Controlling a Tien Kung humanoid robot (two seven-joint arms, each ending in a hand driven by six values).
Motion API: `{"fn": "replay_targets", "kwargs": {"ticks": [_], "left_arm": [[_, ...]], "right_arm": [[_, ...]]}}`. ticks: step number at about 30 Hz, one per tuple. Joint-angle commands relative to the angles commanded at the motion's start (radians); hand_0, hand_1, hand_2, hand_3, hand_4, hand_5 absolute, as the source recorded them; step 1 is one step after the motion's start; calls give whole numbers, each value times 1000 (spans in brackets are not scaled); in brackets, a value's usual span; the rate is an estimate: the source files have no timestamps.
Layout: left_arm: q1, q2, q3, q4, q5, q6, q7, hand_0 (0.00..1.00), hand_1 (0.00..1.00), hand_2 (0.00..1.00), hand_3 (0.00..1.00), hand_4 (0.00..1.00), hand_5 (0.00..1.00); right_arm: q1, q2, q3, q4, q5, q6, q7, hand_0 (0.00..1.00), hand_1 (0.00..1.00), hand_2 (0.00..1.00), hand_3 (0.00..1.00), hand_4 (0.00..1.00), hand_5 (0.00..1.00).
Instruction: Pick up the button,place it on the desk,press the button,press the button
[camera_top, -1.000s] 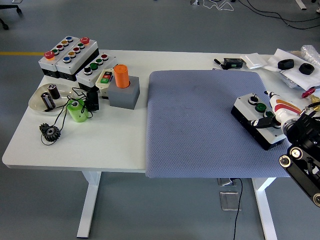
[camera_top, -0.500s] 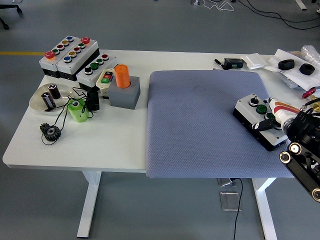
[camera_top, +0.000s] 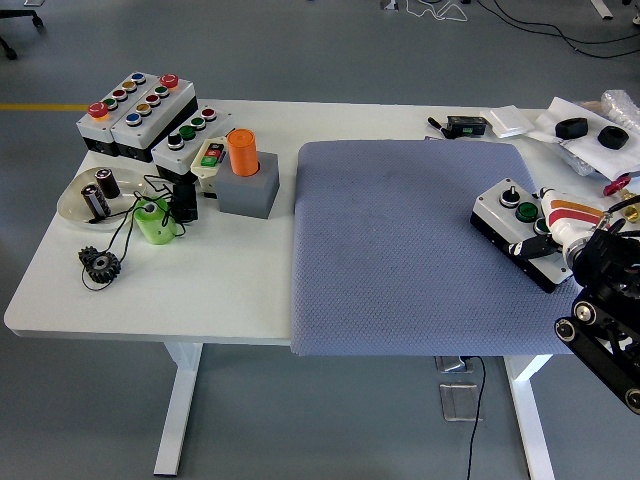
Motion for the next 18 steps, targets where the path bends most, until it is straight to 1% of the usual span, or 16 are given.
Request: {"fn": "replay_targets", "kwargs": {"ticks": [1, 3, 5, 6, 7, 10, 11, 12, 14, 17, 18], "left_arm": [[0, 0, -2, 0, 2, 0, 0, 647, 695, 691, 499, 317, 998], [0, 0, -4, 0, 2, 0, 0, 647, 695, 691, 499, 317, 998], [0, 0, -5, 0, 3, 0, 0, 647, 695, 691, 499, 317, 998], [0, 1, -6, 0, 3, 0, 0, 647, 695, 690, 498, 317, 998], [0, 1, -6, 0, 3, 0, 0, 647, 695, 690, 498, 317, 998], [-1, 1, -12, 0, 11, 1, 2, 647, 695, 690, 498, 317, 998], [-1, 1, -11, 0, 12, 1, 3, 647, 695, 690, 498, 317, 998], [-1, 1, -10, 0, 11, 1, 3, 648, 695, 691, 498, 318, 998], [-1, 1, -10, 0, 11, 1, 3, 648, 695, 691, 498, 318, 998], [-1, 1, -10, 0, 9, 1, 2, 648, 695, 691, 498, 318, 998], [-1, 1, -10, 0, 8, 1, 2, 648, 696, 691, 498, 317, 998]], "right_arm": [[2, -10, -15, 10, 5, -30, 9, 2, 2, 159, 258, 540, 56], [4, -36, -47, 41, 31, -81, 63, 2, 2, 159, 258, 540, 56], [7, -51, -66, 57, 50, -106, 112, 2, 2, 159, 258, 540, 56], [15, -64, -84, 67, 61, -117, 145, 2, 2, 144, 242, 488, 58], [22, -73, -97, 70, 72, -119, 175, 2, 2, 144, 242, 488, 58], [47, -93, -129, 67, 120, -99, 286, 2, 2, 144, 242, 488, 58], [57, -101, -141, 64, 132, -79, 326, 2, 2, 144, 242, 488, 58], [61, -105, -145, 63, 137, -68, 362, 2, 2, 128, 226, 456, 68], [94, -133, -186, 54, 153, -15, 449, 2, 2, 128, 226, 456, 68], [128, -157, -240, 46, 164, 21, 552, 2, 2, 128, 226, 456, 68], [134, -161, -251, 45, 165, 26, 589, 2, 2, 123, 224, 461, 83]]}}
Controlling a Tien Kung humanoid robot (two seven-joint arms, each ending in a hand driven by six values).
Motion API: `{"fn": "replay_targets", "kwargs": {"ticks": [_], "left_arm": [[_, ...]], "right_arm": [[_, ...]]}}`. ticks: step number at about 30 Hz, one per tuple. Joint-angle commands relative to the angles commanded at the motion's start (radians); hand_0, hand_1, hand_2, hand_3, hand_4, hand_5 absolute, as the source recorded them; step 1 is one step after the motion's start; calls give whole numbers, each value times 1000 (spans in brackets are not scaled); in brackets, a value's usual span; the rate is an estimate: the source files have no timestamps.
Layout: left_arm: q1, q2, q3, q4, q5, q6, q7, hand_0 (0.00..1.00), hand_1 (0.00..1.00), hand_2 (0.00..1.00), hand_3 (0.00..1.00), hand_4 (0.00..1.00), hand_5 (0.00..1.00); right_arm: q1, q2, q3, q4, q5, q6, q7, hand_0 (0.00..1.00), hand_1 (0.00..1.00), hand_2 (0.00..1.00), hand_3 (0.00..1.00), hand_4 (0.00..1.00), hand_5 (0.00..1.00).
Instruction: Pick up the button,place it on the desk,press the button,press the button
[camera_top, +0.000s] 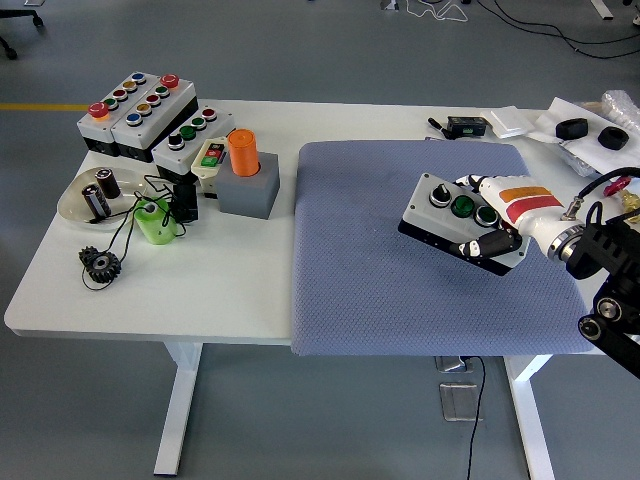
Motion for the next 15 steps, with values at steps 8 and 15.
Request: {"fn": "replay_targets", "kwargs": {"ticks": [8, 15], "left_arm": [[4, -1, -17, 0, 22, 1, 6, 648, 696, 691, 498, 317, 998], [12, -4, -32, 0, 45, 2, 13, 648, 696, 691, 498, 317, 998]], "right_arm": [[76, -28, -145, 4, -15, 33, 136, 2, 2, 128, 230, 458, 90], [82, -17, -191, -2, -17, 11, 176, 2, 2, 152, 277, 462, 85]]}}
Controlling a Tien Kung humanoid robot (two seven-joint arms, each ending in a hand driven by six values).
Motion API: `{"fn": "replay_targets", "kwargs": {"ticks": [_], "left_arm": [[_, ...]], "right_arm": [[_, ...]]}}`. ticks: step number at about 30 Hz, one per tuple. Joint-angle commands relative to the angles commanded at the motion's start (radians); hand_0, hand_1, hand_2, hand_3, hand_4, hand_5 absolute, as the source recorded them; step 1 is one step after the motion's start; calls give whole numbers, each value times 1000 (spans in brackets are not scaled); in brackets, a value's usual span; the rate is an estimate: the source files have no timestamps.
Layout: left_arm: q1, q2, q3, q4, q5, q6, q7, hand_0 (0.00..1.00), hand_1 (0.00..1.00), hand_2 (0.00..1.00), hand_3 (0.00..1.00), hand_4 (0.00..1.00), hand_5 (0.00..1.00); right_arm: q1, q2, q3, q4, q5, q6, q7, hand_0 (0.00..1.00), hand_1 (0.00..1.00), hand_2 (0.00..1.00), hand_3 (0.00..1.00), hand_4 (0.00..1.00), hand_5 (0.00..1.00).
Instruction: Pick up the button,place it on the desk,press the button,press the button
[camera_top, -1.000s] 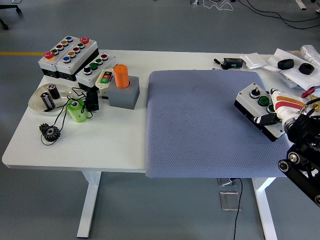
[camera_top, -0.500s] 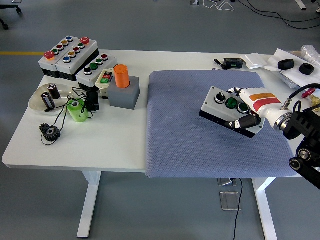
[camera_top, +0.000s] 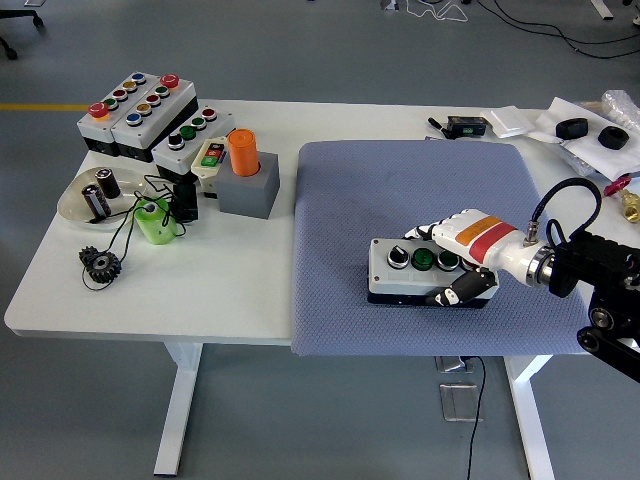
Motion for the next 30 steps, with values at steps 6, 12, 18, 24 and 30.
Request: {"fn": "replay_targets", "kwargs": {"ticks": [6, 12, 18, 24, 30], "left_arm": [[3, 1, 14, 0, -15, -1, -4, 648, 697, 691, 498, 316, 998], [-1, 2, 30, 0, -37, -1, -9, 648, 698, 691, 498, 317, 998], [-3, 2, 34, 0, -46, -1, -11, 647, 696, 691, 496, 317, 998], [-4, 1, 39, 0, -54, -1, -12, 647, 697, 691, 497, 315, 998], [-7, 1, 40, 0, -53, -1, -12, 647, 697, 691, 496, 317, 998]], "right_arm": [[-9, 1, 7, -22, -14, -25, 29, 195, 126, 293, 429, 473, 71], [0, 9, 2, -33, -55, -28, 48, 471, 423, 476, 544, 524, 51], [5, 18, -2, -38, -94, 21, 31, 692, 628, 653, 720, 612, 45], [5, 22, 2, -47, -104, 55, 6, 756, 688, 752, 795, 657, 52], [-5, 17, 25, -40, -69, 46, 17, 825, 744, 850, 931, 707, 62]]}}
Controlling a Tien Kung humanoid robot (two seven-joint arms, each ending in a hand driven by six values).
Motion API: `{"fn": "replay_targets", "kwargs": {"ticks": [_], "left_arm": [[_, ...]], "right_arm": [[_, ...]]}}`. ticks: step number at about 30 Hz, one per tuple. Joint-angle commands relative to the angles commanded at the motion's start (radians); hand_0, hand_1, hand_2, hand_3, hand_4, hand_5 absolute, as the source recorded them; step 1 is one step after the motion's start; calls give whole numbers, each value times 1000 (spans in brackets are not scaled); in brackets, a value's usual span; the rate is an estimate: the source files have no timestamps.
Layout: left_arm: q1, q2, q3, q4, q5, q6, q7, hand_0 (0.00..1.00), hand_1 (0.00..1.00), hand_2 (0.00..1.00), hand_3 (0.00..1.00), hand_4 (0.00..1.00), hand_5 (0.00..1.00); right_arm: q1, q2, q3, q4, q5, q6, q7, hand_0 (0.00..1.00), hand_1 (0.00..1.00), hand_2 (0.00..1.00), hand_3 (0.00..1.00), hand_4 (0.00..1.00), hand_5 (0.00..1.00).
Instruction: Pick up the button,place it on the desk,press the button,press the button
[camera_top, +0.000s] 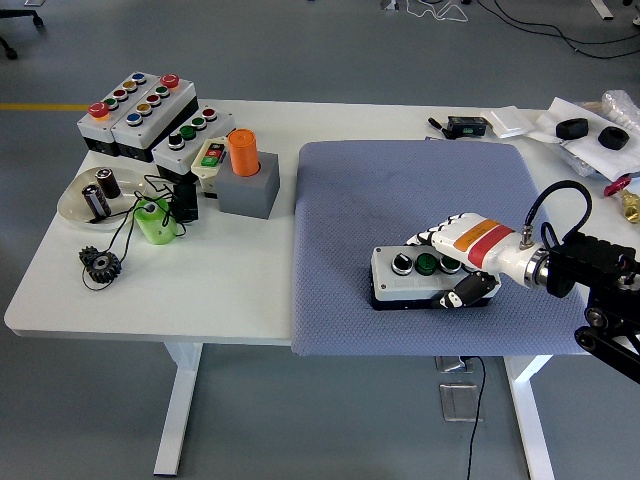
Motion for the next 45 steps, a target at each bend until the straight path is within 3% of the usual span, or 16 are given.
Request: {"fn": "replay_targets", "kwargs": {"ticks": [2, 3, 13, 16, 23, 26, 27, 28, 29, 33, 34, 39, 40, 45], "left_arm": [[0, 0, 6, 0, -9, 0, -2, 647, 697, 691, 496, 317, 998], [0, -1, 1, 0, -5, 1, -2, 647, 698, 691, 496, 317, 998], [0, -1, -1, 0, 1, 0, 1, 647, 697, 691, 496, 317, 998], [0, -1, -1, 0, 0, 1, 0, 647, 698, 691, 496, 316, 998], [-2, 0, 0, 0, -3, 1, -2, 647, 697, 691, 497, 316, 998], [-2, 0, 0, 0, -3, 1, -3, 647, 697, 691, 497, 316, 998], [-2, 0, 1, 0, -3, 1, -3, 647, 697, 691, 497, 316, 998], [-1, 0, -1, 0, -1, 1, -2, 646, 697, 691, 497, 317, 998], [-1, 0, -4, 0, 2, 1, -2, 646, 697, 691, 497, 317, 998], [1, -1, -11, 0, 13, 1, 2, 646, 697, 691, 497, 317, 998], [1, -1, -12, 0, 14, 1, 2, 647, 697, 691, 497, 316, 998], [4, -2, -15, 0, 21, 1, 5, 647, 697, 691, 497, 316, 998], [4, -2, -16, 0, 22, 1, 5, 646, 697, 691, 497, 316, 998], [8, -4, -21, 0, 31, 1, 8, 646, 697, 691, 497, 316, 998]], "right_arm": [[-6, -5, 10, 3, 19, 0, 5, 825, 744, 850, 931, 707, 62], [-10, -9, 18, 6, 26, 4, 5, 903, 819, 944, 998, 751, 67], [-27, -30, 49, 33, 82, 22, 8, 939, 856, 971, 998, 779, 71], [-57, -50, 102, 82, 96, 44, -2, 949, 872, 984, 998, 797, 82], [-137, -143, 265, 270, 96, 208, -87, 959, 878, 994, 998, 817, 114], [-163, -167, 311, 322, 132, 205, -97, 959, 878, 994, 998, 817, 114], [-182, -178, 341, 341, 149, 164, -95, 959, 878, 994, 998, 817, 114], [-194, -184, 361, 351, 165, 136, -103, 757, 647, 759, 998, 788, 125], [-204, -189, 382, 356, 184, 93, -110, 757, 647, 759, 998, 788, 125], [-226, -205, 416, 359, 260, 12, -114, 757, 647, 759, 998, 788, 125], [-228, -207, 418, 360, 267, 8, -113, 74, 2, 157, 774, 628, 262], [-244, -214, 406, 361, 274, 52, -145, 74, 2, 157, 774, 628, 262], [-245, -212, 403, 358, 276, 63, -152, 2, 2, 68, 705, 594, 332], [-248, -206, 384, 347, 272, 157, -206, 2, 2, 68, 705, 594, 332]]}}
